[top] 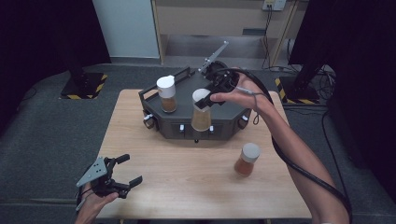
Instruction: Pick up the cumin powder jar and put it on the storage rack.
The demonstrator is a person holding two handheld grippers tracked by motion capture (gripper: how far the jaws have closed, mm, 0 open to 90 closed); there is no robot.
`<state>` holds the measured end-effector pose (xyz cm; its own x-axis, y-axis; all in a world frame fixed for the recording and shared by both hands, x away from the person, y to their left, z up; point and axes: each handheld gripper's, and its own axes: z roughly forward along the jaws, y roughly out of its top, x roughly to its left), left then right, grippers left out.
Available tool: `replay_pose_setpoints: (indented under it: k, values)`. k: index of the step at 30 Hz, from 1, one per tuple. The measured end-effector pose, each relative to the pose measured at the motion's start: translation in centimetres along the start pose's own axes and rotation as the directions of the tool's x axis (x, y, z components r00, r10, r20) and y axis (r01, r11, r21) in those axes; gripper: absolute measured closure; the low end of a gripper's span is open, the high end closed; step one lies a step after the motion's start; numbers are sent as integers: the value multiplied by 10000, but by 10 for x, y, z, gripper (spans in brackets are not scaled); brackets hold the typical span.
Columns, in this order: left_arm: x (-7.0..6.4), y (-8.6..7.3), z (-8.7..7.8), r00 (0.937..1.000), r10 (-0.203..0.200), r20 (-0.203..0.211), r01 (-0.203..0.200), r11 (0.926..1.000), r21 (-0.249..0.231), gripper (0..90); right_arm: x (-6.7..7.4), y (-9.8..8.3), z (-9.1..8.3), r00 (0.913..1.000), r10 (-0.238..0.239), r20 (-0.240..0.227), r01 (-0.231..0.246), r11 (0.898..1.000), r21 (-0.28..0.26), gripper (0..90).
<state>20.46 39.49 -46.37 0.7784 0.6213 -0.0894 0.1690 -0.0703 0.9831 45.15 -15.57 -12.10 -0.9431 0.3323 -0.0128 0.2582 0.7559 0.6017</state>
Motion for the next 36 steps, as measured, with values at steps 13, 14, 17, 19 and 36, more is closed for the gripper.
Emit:
replay_pose_setpoints:
  k: [13,14,17,19,36]
  values:
    - [0,0,0,10000,-9,27,9,10000,-7,0,-15,19,0,9972,583,469,-584,9983,8,342]
    - [0,0,0,10000,-8,23,8,10000,-7,0,-17,20,1,9964,669,516,-670,9978,-1,342]
    - [0,0,0,10000,-8,18,8,10000,-22,0,-21,24,5,9939,820,732,-826,9966,55,342]
    - [0,0,0,10000,-8,15,8,10000,-15,0,-25,26,7,9924,942,790,-951,9954,69,342]
    - [1,-1,0,10000,10,16,-10,10000,-5,0,-48,30,36,9593,2250,1707,-2252,9741,-184,342]
